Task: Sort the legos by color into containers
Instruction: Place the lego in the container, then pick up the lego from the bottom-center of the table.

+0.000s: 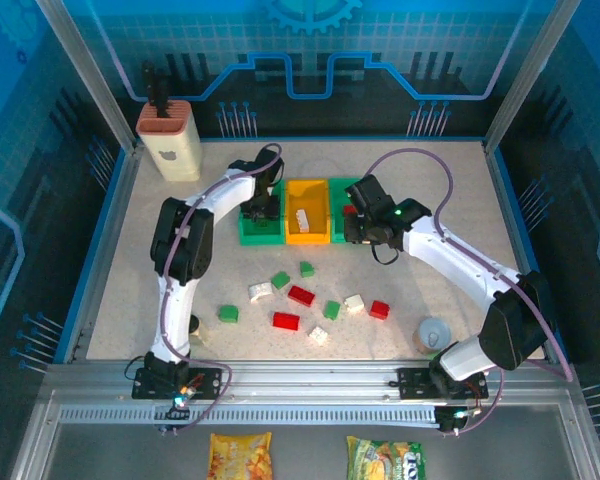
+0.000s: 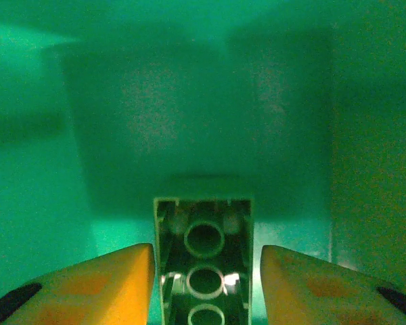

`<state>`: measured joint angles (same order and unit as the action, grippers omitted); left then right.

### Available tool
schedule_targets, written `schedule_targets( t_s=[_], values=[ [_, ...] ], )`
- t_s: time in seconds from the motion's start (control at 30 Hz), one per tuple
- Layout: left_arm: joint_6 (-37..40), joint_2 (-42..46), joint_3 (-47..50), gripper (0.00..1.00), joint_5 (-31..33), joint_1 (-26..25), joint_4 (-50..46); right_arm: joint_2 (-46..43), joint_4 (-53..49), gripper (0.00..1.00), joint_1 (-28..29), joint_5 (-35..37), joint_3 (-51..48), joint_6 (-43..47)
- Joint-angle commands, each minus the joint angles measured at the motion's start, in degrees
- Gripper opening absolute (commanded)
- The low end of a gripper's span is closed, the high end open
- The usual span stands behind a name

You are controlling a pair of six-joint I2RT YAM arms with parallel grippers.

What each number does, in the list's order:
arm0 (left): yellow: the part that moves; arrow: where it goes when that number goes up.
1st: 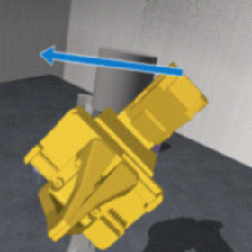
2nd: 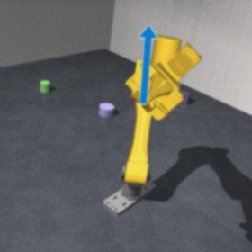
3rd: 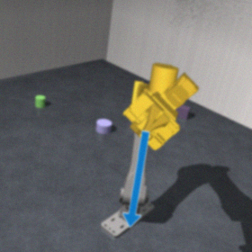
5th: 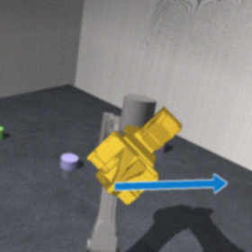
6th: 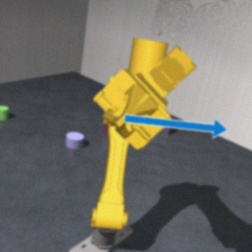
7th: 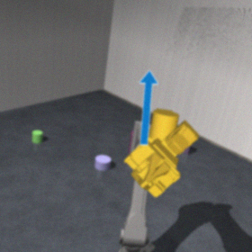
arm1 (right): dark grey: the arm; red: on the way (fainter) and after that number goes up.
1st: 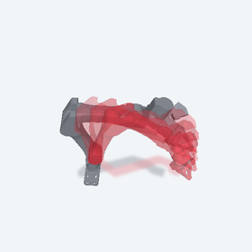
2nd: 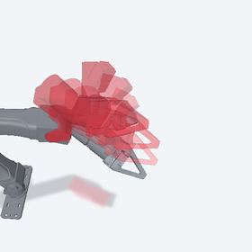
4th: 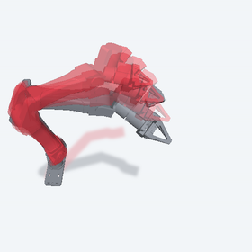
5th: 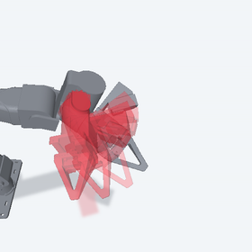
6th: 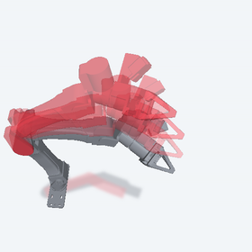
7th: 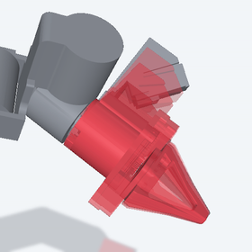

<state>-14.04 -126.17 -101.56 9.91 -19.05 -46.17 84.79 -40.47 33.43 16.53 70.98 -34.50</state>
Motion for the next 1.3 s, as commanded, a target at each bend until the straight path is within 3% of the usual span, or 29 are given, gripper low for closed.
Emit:
schedule_targets(
  t_s=[0.0, 0.43, 0.73, 1.03, 1.27],
  values=[
    [-1.37, 5.86, 1.97, 0.47, -1.44, -0.20, 0.53, -1.45, -1.35, 0.38, 0.63, 0.78, 0.50, 0.40],
    [-2.49, 19.62, 10.02, 0.48, -4.23, -0.45, 0.97, -1.02, -4.03, 0.38, 1.89, -0.14, -3.31, 0.89],
    [0.10, 29.58, 16.77, 0.48, -6.64, 0.15, -2.05, -2.92, -6.35, 0.39, 2.36, -1.05, -8.57, -3.54],
    [3.04, 37.64, 20.61, 0.49, -8.31, 1.06, -4.17, -5.95, -5.30, 0.50, 2.52, -0.68, -15.69, -9.51],
    [4.30, 43.27, 28.63, 0.50, -7.77, 1.08, 2.86, -4.59, -3.86, 0.62, 2.60, -1.79, -17.11, -14.06]
  ],
)
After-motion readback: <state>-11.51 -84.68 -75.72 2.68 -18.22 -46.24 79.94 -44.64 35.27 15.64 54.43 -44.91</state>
